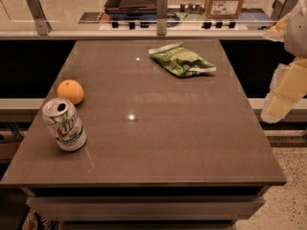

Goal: Move green jalapeno chip bag near 7up can

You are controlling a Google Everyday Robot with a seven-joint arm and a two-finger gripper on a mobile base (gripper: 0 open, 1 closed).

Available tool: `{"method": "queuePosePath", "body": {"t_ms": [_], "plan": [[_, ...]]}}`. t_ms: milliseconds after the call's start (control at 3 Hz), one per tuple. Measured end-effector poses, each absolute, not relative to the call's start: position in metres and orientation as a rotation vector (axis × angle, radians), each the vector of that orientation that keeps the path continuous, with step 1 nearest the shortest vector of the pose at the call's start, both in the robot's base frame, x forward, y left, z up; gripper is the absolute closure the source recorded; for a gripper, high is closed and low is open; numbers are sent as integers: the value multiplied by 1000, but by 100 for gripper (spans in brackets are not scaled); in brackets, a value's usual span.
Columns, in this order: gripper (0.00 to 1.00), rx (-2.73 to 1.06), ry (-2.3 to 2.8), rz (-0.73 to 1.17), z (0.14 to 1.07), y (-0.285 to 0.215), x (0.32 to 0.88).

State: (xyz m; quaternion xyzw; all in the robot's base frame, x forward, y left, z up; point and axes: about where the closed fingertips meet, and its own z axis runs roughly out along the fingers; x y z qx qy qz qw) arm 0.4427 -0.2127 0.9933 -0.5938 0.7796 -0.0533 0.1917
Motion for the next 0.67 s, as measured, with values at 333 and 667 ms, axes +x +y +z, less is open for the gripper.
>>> {"method": "queuePosePath", "body": {"t_ms": [333,667], "plan": [[0,-1547,2179,-120,991,-215,465],[0,-1320,2195,-44,980,-216,485]]}}
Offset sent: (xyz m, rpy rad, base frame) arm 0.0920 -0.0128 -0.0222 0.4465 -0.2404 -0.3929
